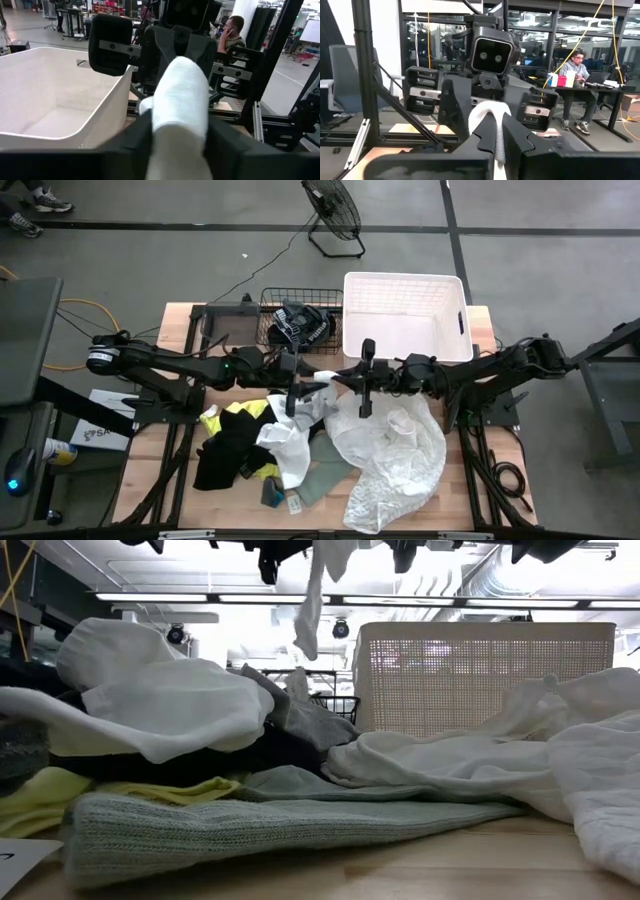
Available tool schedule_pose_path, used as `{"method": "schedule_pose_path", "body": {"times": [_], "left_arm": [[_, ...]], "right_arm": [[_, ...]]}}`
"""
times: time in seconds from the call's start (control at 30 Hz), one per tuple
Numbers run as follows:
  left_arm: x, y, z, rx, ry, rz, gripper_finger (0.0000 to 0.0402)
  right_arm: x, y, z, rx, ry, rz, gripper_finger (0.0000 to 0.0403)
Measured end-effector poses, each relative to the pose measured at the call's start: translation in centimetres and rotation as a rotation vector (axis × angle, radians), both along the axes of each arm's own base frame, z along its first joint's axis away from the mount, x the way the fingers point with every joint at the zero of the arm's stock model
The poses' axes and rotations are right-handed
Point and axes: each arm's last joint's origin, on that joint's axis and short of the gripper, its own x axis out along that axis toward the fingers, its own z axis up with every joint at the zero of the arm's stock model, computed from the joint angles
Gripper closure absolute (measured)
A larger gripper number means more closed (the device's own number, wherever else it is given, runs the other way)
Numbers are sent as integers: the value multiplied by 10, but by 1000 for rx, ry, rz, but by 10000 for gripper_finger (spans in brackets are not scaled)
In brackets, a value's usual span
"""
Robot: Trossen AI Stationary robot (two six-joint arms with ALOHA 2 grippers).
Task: Pick & Place Cloths
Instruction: Put the white sock into the black bin
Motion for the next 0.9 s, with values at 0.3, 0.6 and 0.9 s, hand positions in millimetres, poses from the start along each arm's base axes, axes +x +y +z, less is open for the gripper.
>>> {"method": "schedule_pose_path", "body": {"times": [0.3, 0.6, 0.9], "left_arm": [[0, 0, -1, 42, 6, 1, 391], [-2, 1, -2, 66, 35, 17, 396], [-37, 9, 36, 200, 239, 233, 396]], "right_arm": [[0, 0, 0, 18, 4, -10, 385], [-8, -2, 2, 108, 62, -24, 249], [-36, -8, 10, 120, 210, -166, 147]]}}
